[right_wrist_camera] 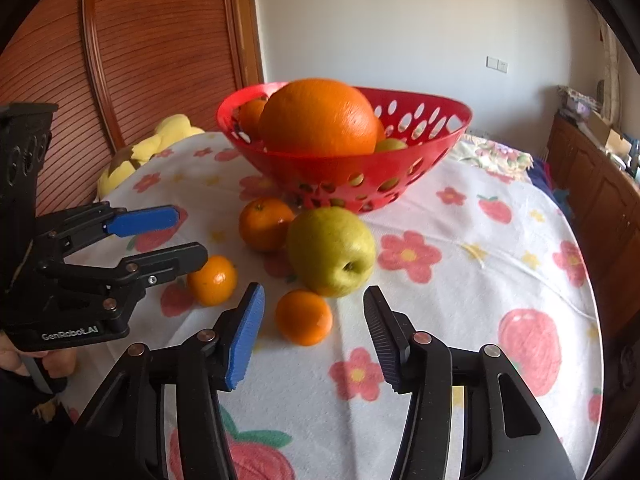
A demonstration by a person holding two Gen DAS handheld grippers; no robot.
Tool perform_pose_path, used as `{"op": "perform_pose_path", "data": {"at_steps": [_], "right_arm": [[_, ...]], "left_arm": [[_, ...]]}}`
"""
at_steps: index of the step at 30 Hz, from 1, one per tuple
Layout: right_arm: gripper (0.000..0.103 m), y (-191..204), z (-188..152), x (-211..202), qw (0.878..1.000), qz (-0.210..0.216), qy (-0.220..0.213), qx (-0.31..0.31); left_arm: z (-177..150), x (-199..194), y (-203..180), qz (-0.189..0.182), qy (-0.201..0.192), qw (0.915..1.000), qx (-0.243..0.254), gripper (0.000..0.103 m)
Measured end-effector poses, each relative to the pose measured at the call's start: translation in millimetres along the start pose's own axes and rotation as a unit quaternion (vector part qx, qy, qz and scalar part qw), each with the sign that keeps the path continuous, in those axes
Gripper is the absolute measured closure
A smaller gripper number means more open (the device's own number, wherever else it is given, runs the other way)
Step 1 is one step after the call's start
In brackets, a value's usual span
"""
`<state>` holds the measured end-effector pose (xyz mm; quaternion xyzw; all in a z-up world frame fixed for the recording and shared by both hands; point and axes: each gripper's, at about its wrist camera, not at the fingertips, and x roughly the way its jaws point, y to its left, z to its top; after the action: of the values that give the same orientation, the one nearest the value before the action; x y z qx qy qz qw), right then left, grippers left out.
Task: Organize fruits
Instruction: 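Move both tools back toward the small oranges on the table, then grasp a small orange with the right tool while the left tool grasps another orange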
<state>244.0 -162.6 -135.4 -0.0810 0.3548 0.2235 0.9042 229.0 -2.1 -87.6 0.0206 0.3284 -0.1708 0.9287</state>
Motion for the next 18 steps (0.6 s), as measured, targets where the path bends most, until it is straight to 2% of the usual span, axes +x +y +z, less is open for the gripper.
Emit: {"op": "perform_pose_path", "data": {"at_steps": [13,14,16,18], "right_arm": [[0.058,4.1,-6.4,23.5,0.999,0.011,0.040,0.005],[0.059,4.5,-6.4,25.0,0.999,0.012,0.044,0.005],[0.069,3.5,-6.2,27.4,0.998,0.015,0.052,0.005],[0.069,4.0,-6.8,26.7,0.998,0.017,0.054,0.000]], "left_arm": [[-3.4,-1.9,-7.4,0.005,0.006,0.9999,0.012,0.048],[-3.6,-1.9,-8.0,0.006,0.007,0.9999,0.013,0.048],[-4.0,-1.4,-9.3,0.006,0.011,0.9998,0.014,0.048],[-4.2,-0.1,-10.1,0.005,0.014,0.9998,0.014,0.048]]}}
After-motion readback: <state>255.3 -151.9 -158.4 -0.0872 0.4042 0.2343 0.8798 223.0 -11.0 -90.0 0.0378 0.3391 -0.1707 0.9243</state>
